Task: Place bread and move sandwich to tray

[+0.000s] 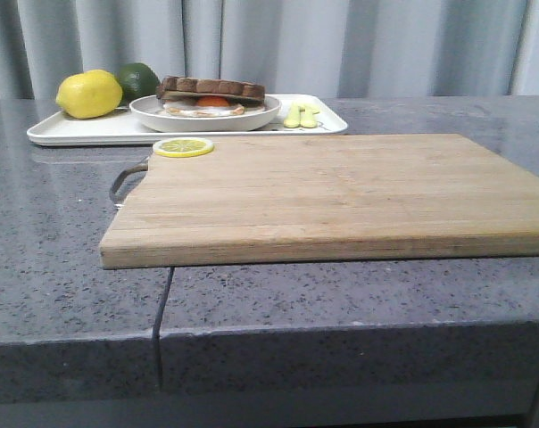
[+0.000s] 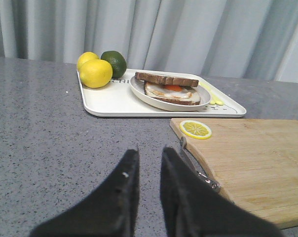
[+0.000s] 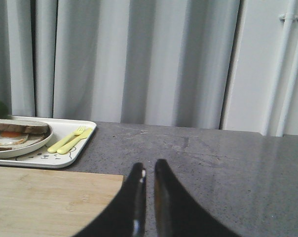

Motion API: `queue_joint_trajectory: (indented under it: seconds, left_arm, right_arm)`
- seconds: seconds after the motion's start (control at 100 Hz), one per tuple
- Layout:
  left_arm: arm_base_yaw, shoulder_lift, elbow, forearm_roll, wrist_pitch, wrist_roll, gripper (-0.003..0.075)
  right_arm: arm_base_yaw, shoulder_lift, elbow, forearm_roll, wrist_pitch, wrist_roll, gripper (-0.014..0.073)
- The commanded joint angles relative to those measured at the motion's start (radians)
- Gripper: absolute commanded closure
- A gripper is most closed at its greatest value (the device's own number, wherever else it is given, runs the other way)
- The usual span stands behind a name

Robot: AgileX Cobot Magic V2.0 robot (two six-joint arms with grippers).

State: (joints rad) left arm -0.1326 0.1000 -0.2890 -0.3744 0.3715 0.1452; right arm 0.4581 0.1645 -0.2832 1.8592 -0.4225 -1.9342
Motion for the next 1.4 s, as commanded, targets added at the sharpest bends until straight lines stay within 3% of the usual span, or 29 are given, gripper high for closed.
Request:
queue_joint_trajectory:
  seconds: [0.0, 0.8, 1.06, 1.39]
  left_arm:
    - [-0.009, 0.009, -0.027, -0.018, -0.078, 0.003, 0.0740]
    - [-0.009, 0.009, -0.026, -0.018, -0.091, 0.003, 0.0740]
    - [0.037, 0.001, 0.010, 0.337, -0.131, 0.001, 0.0740]
    - [0.147, -0.137, 0.193, 0.468, -0.184, -0.159, 0.0740]
  right_arm:
    - [-0.007, 0.009, -0.025, 0.008, 0.033, -0.006, 0.0658]
    - [-0.007, 0.009, -0.025, 0.013, 0.040, -0.006, 0.0664]
    - [-0.007, 0.009, -0.025, 0.013, 0.039, -0.006, 0.0664]
    - [-0.007, 0.009, -0.025, 0.013, 0.040, -0.006, 0.0664]
